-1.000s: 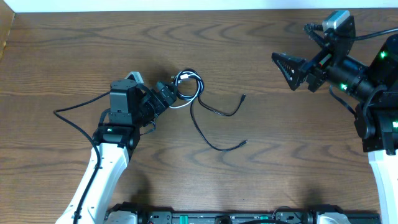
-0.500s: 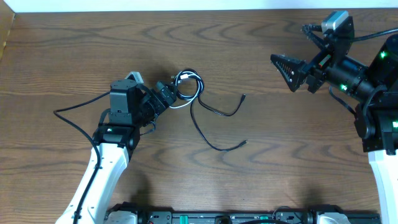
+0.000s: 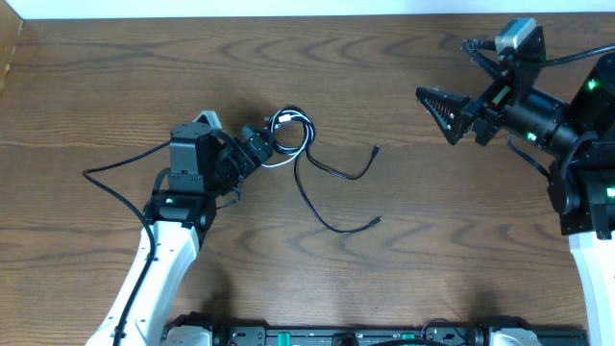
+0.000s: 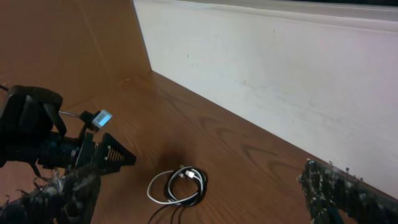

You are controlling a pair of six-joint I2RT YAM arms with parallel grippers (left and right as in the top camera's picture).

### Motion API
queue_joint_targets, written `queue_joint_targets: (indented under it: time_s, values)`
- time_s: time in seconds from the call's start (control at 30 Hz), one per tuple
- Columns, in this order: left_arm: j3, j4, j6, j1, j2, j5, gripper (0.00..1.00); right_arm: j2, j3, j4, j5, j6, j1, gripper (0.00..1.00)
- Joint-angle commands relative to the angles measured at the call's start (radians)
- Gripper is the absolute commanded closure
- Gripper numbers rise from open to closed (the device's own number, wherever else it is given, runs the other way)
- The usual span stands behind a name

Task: Untangle cables
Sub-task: 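Move the right gripper leftward toward the cable bundle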

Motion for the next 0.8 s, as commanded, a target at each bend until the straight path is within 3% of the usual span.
queue_joint_targets:
  time_s: [0.0,0.77]
  values:
    - [0.006,-0.003,0.009,0.0,-0.002,0.005,0.02,0.003,0.011,-0.002,-0.011,0.016,-0.004,0.01]
    - [0.006,-0.003,0.009,0.0,-0.002,0.005,0.02,0.003,0.011,-0.032,-0.011,0.016,-0.004,0.01]
